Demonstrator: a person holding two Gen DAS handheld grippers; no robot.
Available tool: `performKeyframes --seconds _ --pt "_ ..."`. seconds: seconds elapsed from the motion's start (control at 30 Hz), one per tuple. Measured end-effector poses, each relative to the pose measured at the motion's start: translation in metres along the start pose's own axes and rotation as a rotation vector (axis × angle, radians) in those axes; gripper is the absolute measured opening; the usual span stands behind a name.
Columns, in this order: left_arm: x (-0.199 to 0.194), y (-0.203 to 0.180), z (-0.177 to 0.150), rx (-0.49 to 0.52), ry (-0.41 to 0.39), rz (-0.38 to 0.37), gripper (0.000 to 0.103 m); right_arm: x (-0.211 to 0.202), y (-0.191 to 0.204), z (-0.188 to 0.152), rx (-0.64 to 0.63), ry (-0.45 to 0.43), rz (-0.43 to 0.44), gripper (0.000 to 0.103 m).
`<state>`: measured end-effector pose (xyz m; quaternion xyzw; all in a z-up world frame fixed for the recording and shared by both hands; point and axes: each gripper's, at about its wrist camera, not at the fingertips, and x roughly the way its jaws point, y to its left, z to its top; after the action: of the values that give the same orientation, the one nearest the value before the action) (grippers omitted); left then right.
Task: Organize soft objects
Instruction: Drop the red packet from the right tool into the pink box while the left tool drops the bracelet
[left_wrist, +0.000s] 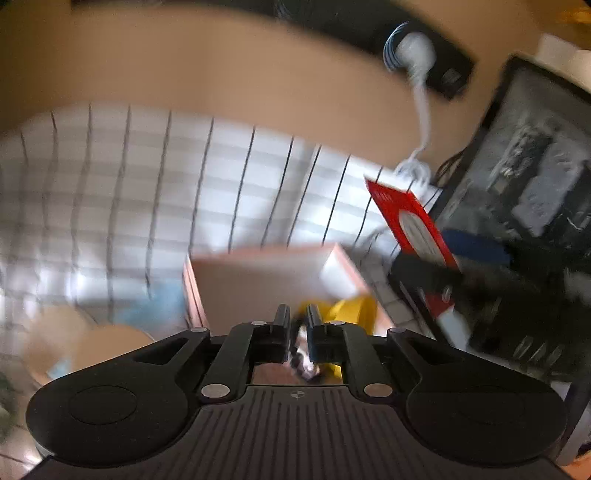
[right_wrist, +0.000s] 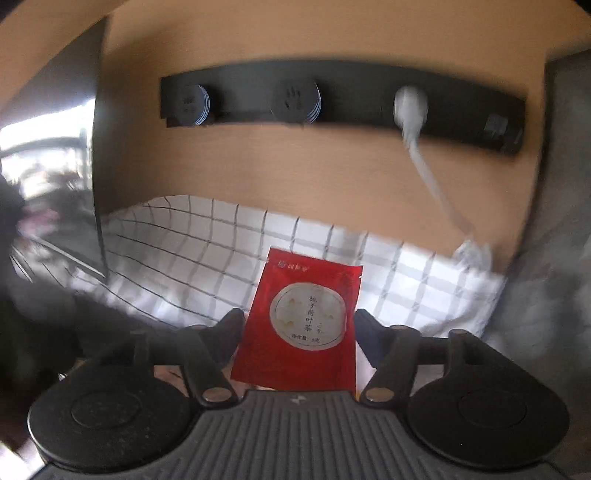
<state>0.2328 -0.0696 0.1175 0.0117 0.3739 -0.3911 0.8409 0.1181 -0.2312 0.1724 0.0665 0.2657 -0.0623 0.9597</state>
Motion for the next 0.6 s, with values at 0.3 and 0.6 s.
performKeyframes --seconds 0.3,0.6 --pt "-0.001 0.022 -0.027 -0.098 -0.056 0.041 0.011 0.030 -0.023 -0.014 0.138 0.096 0.065 0.067" --pt "-0.047 0.032 -0.070 -0.122 -0.055 0.033 0.011 0.073 0.027 -0.022 0.018 0.237 0.063 0.069"
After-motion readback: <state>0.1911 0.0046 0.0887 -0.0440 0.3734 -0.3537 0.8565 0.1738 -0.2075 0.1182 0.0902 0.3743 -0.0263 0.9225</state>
